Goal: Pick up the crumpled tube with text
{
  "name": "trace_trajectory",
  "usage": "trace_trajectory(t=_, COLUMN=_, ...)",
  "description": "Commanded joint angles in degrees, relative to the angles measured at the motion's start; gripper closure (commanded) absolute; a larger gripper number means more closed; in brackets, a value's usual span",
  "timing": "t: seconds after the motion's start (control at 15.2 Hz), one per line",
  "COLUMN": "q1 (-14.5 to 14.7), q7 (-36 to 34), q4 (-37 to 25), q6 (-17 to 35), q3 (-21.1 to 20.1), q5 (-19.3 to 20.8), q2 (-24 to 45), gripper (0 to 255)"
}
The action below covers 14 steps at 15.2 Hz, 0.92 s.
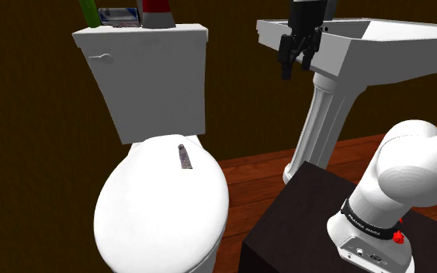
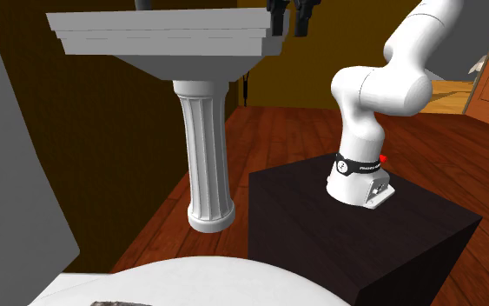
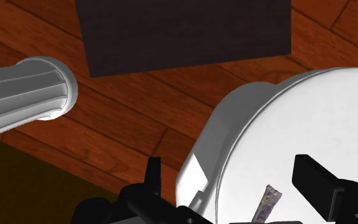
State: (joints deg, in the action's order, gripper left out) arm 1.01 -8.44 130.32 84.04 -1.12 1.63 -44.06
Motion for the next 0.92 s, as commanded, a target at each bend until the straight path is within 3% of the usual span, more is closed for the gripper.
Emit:
trace_trajectory(t=0.0, q1=0.00, q7=0.00, q4=0.00, q6=0.00, q3=0.00, q5=0.00, q2=0.00, gripper=0)
trace_trajectory(t=0.86, q1=-0.14, q7=-12.84, q4=5.98, q6=24.36, q3=-7.35, q5=-3.38, q2=17.00, gripper=0)
